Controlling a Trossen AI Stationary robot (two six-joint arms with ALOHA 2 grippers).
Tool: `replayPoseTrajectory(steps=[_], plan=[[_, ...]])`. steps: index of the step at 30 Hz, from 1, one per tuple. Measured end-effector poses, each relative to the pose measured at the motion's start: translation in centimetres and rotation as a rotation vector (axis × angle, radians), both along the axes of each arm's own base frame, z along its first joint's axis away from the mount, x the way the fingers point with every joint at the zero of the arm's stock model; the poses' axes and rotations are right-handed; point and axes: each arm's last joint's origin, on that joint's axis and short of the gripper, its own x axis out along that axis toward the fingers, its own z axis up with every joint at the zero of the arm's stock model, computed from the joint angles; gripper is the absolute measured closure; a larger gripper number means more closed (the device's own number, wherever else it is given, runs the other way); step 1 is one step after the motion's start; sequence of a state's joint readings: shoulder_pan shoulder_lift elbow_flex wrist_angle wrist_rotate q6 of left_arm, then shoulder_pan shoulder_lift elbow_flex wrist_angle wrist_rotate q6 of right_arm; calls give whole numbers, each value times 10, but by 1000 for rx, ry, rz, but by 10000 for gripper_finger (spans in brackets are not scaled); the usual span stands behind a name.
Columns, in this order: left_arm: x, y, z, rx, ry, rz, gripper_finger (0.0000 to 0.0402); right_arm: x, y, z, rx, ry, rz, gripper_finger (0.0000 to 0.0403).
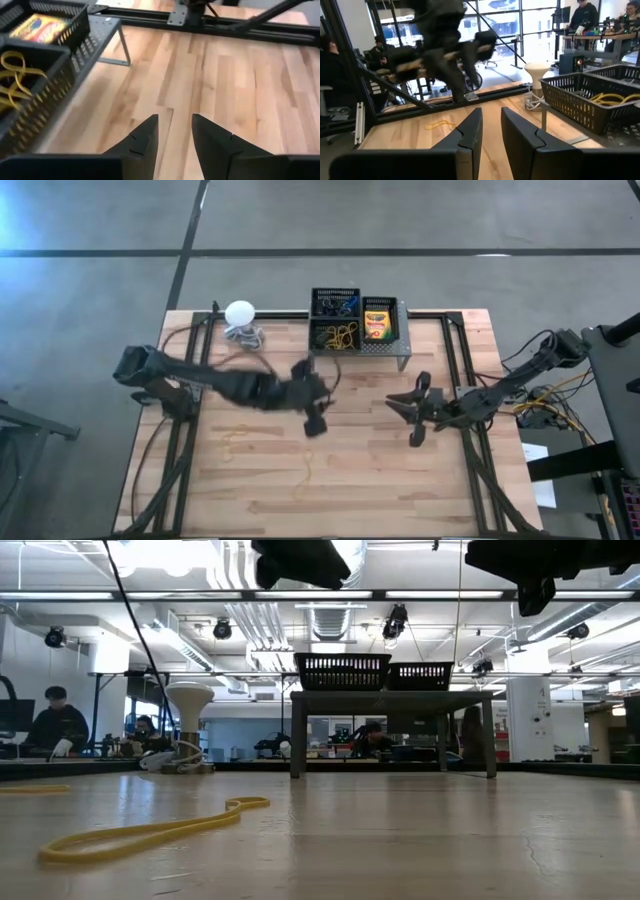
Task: Pick & Place Office Desk Supplies
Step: Put the yellow rubber band into the bottom left black bin
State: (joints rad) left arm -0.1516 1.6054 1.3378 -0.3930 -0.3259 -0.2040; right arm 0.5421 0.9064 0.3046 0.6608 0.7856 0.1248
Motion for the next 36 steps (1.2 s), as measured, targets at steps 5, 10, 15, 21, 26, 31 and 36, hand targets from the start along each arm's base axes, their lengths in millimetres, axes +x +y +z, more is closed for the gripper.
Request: replayPoseTrajectory(steps=[5,10,15,21,26,31,36], plan=[[-13,-42,-35,19,-109,111,282,6,4,-9,30,32,2,335],[-45,-60,-48,14,-114,162,282,15,9,-26,75,87,-1,335],[-85,-63,-54,-128,-121,214,282,28,17,-52,133,149,-12,335],[-140,-67,-76,-297,-64,268,282,46,26,-74,155,136,-15,335],[-171,-68,-110,-473,41,311,282,66,29,-81,165,154,50,335],[-185,-61,-138,-608,159,443,282,94,28,-83,150,176,95,335],[-198,-51,-151,-605,235,610,282,123,26,-82,166,177,173,335]])
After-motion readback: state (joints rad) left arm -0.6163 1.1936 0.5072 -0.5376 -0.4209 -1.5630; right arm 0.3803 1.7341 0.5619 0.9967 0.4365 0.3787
